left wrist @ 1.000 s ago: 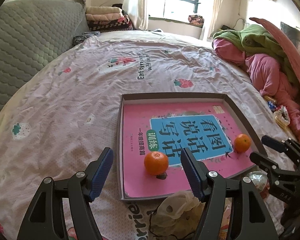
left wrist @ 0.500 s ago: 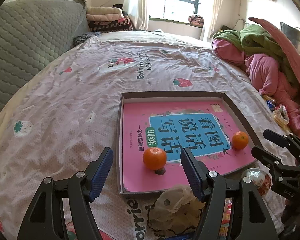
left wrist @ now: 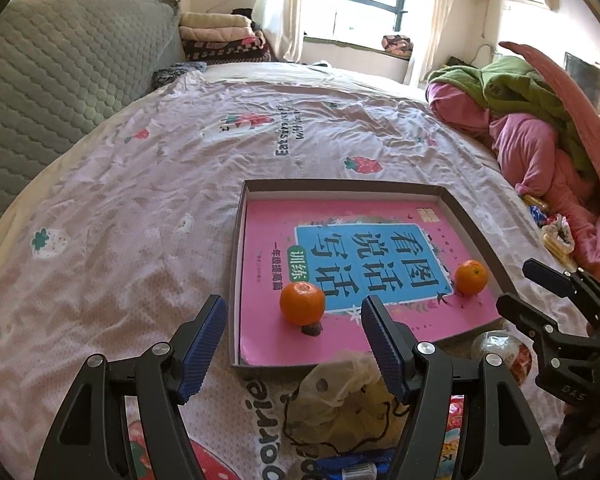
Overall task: Organize objects
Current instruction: 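Pull both open tools back from the tray toward the remaining objects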
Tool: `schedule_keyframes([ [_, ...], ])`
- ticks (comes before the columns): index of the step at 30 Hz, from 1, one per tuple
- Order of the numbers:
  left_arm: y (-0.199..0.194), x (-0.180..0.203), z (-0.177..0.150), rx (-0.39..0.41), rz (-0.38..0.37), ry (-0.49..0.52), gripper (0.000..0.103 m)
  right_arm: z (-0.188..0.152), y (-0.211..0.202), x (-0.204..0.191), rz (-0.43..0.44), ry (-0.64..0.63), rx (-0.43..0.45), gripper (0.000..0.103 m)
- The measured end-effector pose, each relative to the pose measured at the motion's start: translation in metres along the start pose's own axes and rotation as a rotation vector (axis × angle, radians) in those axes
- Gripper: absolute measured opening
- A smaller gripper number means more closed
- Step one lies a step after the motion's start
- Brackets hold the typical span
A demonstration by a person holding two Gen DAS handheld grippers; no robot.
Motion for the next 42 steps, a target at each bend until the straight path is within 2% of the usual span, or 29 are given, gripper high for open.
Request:
schedule_keyframes([
  [9, -0.018, 0.01, -0.01, 0.04, 0.004, 0.043, 0.071, -0.003, -0.003, -0.002, 0.008, 0.0, 0.004, 0.062],
  [17, -0.022, 0.007, -0.023, 0.018, -0.008, 0.023, 0.071, -0.003, -0.008, -0.008, 0.014, -0.01, 0.011, 0.063],
  [21, -0.026, 0.005, -0.031, 0.027, 0.011, 0.037, 0.071, -0.004, -0.011, -0.011, 0.015, -0.011, 0.02, 0.063],
  [31, -0.027, 0.005, -0.039, 0.005, -0.014, 0.038, 0.071, -0.007, -0.01, -0.014, 0.017, -0.015, 0.012, 0.063],
  [35, -0.03, 0.01, -0.043, 0.008, 0.005, 0.06, 0.071, -0.01, -0.011, -0.014, 0.022, -0.008, 0.009, 0.063],
  [42, -0.036, 0.011, -0.049, 0.005, -0.006, 0.063, 0.071, -0.011, -0.017, -0.017, 0.018, -0.016, 0.019, 0.063],
])
Point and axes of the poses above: each gripper's, at about its wrist camera, not at the fingertips, and y roughly the way its jaws point, x to its right, z to its top, the point moved 4 cm from there along y, roughly the way its jaws point, and after that the axes turned 13 degrees about z, right-handed, at the moved point
